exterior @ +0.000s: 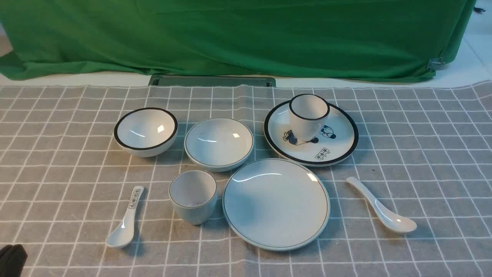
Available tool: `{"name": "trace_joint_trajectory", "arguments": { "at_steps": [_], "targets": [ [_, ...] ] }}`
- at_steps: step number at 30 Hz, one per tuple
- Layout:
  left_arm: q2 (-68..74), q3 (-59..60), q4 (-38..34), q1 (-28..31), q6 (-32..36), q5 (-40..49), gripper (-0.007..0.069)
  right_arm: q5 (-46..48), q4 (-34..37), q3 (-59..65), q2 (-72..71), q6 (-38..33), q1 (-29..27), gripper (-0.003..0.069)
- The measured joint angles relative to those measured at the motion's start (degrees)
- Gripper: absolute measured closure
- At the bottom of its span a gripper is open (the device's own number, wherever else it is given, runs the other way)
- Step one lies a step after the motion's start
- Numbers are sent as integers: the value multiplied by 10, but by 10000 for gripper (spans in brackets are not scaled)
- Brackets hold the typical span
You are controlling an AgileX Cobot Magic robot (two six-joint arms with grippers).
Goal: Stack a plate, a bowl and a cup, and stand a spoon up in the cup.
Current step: Use the left arm to grab a blue rice bowl
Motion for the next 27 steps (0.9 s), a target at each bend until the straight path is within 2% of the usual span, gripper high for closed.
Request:
{"name": "trace_joint_trajectory", "arguments": {
  "at_steps": [23, 25, 27],
  "targets": [
    [0, 0, -3, 0, -2, -8, 608, 0, 0, 0, 0, 0, 0, 418],
    [0, 0, -47, 0, -18, -31, 608, 0, 0, 0, 0, 0, 0, 418],
    [0, 0, -126, 0, -45, -68, 608, 0, 0, 0, 0, 0, 0, 418]
  ]
}}
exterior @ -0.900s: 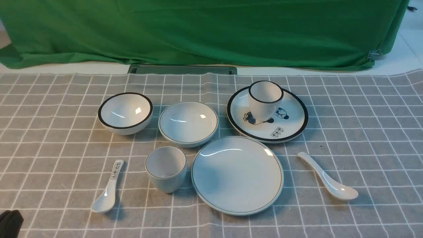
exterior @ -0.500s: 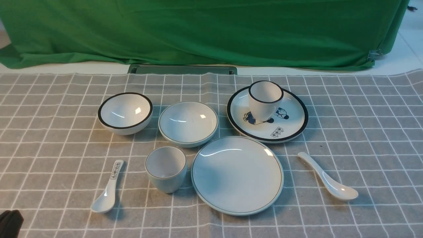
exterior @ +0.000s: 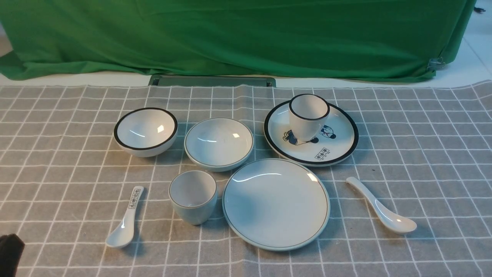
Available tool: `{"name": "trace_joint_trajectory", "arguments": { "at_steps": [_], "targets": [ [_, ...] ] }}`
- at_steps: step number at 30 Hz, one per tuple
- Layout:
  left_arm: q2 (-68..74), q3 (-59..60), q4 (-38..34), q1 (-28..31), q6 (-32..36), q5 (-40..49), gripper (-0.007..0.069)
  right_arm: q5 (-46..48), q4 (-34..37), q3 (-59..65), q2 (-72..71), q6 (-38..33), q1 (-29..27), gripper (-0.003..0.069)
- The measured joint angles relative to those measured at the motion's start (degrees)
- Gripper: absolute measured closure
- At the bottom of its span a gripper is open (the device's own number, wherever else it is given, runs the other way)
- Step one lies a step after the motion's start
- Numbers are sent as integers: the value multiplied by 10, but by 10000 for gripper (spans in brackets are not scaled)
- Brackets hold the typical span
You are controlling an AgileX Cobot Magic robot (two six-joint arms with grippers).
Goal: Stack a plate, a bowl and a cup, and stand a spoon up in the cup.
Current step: Use the left arm to grab a blue rice bowl
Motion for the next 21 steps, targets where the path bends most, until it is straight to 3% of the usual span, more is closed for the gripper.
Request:
{"name": "trace_joint_trajectory", "arguments": {
  "at_steps": [5, 8, 12, 17, 21],
  "targets": [
    [0, 0, -138, 0, -58, -93, 608, 0, 0, 0, 0, 0, 0, 418],
    [0, -2, -157, 0, -100, -106, 608, 0, 0, 0, 0, 0, 0, 418],
    [3, -51, -114, 0, -91, -27, 608, 0, 0, 0, 0, 0, 0, 418],
    [153, -204, -81, -17, 100, 84, 608, 0, 0, 0, 0, 0, 0, 418],
    [294, -301, -78, -76, 179, 174, 608, 0, 0, 0, 0, 0, 0, 418]
  ]
}}
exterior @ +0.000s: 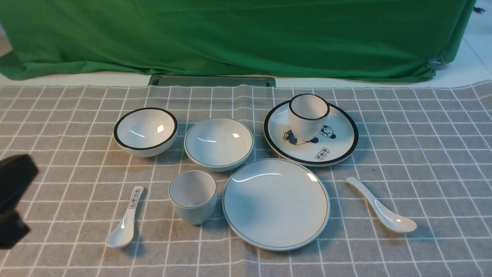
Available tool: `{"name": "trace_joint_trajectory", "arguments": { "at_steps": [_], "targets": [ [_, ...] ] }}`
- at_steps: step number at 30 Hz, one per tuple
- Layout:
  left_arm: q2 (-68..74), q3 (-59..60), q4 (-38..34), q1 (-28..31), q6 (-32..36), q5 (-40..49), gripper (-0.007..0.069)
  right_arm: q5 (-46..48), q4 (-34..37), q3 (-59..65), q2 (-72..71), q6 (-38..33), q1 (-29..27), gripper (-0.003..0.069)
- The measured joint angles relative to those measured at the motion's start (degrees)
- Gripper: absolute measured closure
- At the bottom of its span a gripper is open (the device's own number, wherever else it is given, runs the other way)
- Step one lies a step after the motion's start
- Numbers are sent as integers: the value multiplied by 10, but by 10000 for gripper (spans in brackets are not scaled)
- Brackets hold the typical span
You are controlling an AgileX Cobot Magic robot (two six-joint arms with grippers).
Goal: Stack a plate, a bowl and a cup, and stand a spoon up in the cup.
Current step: Use the left arm to grab a blue rice bowl
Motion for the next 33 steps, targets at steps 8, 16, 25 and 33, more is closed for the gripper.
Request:
{"name": "trace_joint_trajectory", "arguments": {
  "at_steps": [8, 16, 25, 33],
  "targets": [
    [215, -87, 21, -103, 25, 62, 608, 0, 0, 0, 0, 0, 0, 418],
    [334, -166, 31, -120, 60, 189, 608, -94, 26, 0, 0, 110, 0, 418],
    [351, -180, 44, -120, 71, 198, 608, -141, 35, -5, 2, 287, 6, 431],
    [351, -181, 52, -121, 78, 185, 608, 111, 34, -263, 214, 128, 111, 538]
  ]
}}
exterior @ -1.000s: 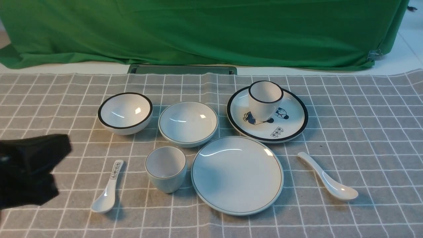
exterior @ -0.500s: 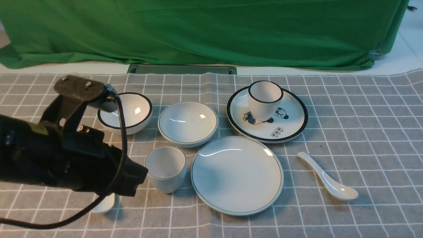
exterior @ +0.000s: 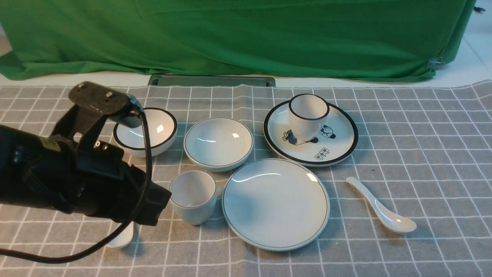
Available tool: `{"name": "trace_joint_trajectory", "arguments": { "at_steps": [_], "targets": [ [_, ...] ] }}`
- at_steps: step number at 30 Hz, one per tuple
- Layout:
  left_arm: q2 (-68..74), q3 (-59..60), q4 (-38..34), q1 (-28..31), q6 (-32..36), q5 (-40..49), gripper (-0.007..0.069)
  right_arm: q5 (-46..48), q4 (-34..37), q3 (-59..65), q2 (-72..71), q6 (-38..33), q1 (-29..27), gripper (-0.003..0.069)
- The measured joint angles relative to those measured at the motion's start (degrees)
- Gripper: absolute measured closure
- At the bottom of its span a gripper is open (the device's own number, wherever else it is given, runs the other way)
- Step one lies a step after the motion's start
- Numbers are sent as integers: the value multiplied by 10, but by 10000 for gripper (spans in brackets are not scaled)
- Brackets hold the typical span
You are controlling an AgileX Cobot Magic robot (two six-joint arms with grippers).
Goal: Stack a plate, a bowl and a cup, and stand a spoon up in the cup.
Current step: Use the left arm to grab a blue rice bowl
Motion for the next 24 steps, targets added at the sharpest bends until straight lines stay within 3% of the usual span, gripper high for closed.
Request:
{"name": "trace_joint_trajectory", "arguments": {
  "at_steps": [9, 15, 20, 24],
  "targets": [
    [20, -27, 7, -1, 1, 17, 608, 225, -6, -247, 275, -123, 82, 553],
    [143, -158, 31, -9, 1, 61, 608, 244, -6, -266, 278, -135, 91, 554],
    [293, -298, 149, -79, -32, 89, 608, 280, -6, -266, 232, -135, 91, 554],
    [393, -385, 187, -106, -59, 118, 590, 288, -6, -267, 192, -133, 91, 554]
  ]
}}
